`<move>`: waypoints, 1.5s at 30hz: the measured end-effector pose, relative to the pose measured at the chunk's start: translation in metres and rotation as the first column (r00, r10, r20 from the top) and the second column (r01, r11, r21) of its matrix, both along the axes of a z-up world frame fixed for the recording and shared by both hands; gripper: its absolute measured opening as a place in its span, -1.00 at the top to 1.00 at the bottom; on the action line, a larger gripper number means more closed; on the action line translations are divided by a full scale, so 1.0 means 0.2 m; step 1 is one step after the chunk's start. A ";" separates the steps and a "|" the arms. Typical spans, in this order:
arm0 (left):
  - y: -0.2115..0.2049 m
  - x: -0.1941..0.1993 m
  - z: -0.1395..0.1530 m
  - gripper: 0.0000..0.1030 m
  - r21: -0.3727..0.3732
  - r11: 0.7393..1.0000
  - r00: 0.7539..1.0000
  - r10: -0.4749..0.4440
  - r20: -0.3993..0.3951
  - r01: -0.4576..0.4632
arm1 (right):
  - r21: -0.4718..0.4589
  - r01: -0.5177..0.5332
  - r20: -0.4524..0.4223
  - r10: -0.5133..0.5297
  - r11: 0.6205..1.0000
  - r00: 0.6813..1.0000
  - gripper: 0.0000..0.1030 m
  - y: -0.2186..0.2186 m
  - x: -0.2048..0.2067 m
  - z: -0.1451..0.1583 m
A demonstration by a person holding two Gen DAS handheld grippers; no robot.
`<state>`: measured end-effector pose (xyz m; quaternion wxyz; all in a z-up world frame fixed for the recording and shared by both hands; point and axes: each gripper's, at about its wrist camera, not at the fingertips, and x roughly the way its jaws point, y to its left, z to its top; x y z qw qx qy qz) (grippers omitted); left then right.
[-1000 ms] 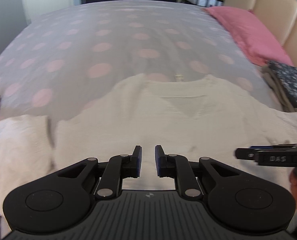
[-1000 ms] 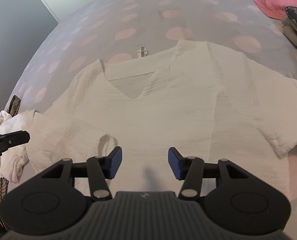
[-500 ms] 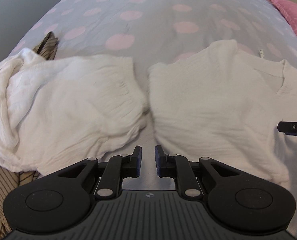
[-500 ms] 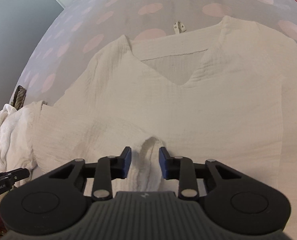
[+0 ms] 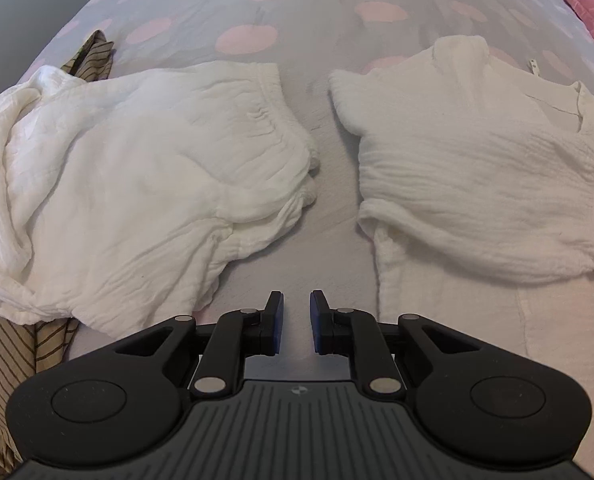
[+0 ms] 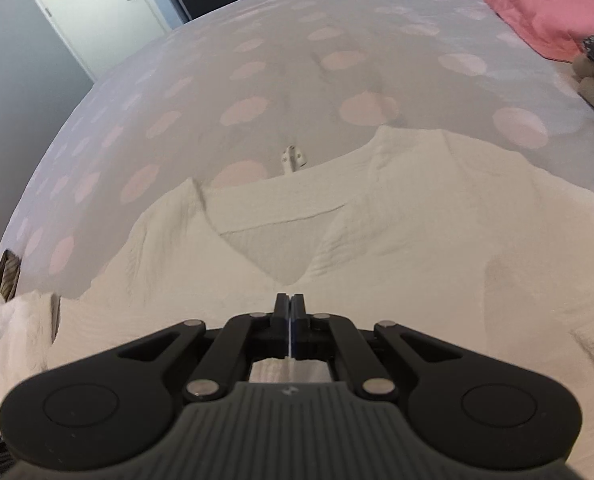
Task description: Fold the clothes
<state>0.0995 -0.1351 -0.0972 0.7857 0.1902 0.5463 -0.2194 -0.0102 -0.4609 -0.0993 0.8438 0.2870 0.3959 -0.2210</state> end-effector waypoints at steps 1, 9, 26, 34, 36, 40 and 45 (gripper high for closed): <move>-0.01 -0.01 0.00 0.76 -0.002 1.000 1.000 -0.011 0.002 0.011 | -0.006 0.025 0.001 -0.025 1.000 1.000 0.99 -0.03 0.00 0.00; -0.10 -0.07 -0.01 0.73 -0.020 0.993 0.992 -0.116 0.040 0.117 | 0.042 0.123 -0.036 -0.121 0.992 0.992 0.46 -0.14 -0.06 -0.05; -0.30 -0.14 -0.08 0.64 0.035 0.966 0.953 -0.258 0.161 0.256 | 0.253 -0.049 -0.127 0.083 0.966 0.988 0.29 0.01 -0.33 -0.20; -0.34 -0.18 -0.07 0.95 0.084 0.951 0.923 -0.308 0.229 0.297 | 0.244 -0.056 -0.072 0.076 0.968 0.995 1.00 0.01 -0.35 -0.15; -0.33 -0.17 -0.05 0.99 0.099 0.955 0.926 -0.296 0.236 0.280 | 0.215 -0.033 -0.055 0.045 0.976 0.997 1.00 -0.02 -0.36 -0.08; -0.28 -0.19 -0.03 1.00 0.124 0.948 0.922 -0.315 0.227 0.294 | 0.208 0.003 -0.082 0.014 0.978 0.997 1.00 -0.06 -0.39 -0.07; -0.23 -0.20 -0.14 1.00 0.173 0.941 0.919 -0.325 0.224 0.290 | 0.237 0.020 -0.140 0.014 0.971 0.990 0.85 -0.09 -0.41 -0.16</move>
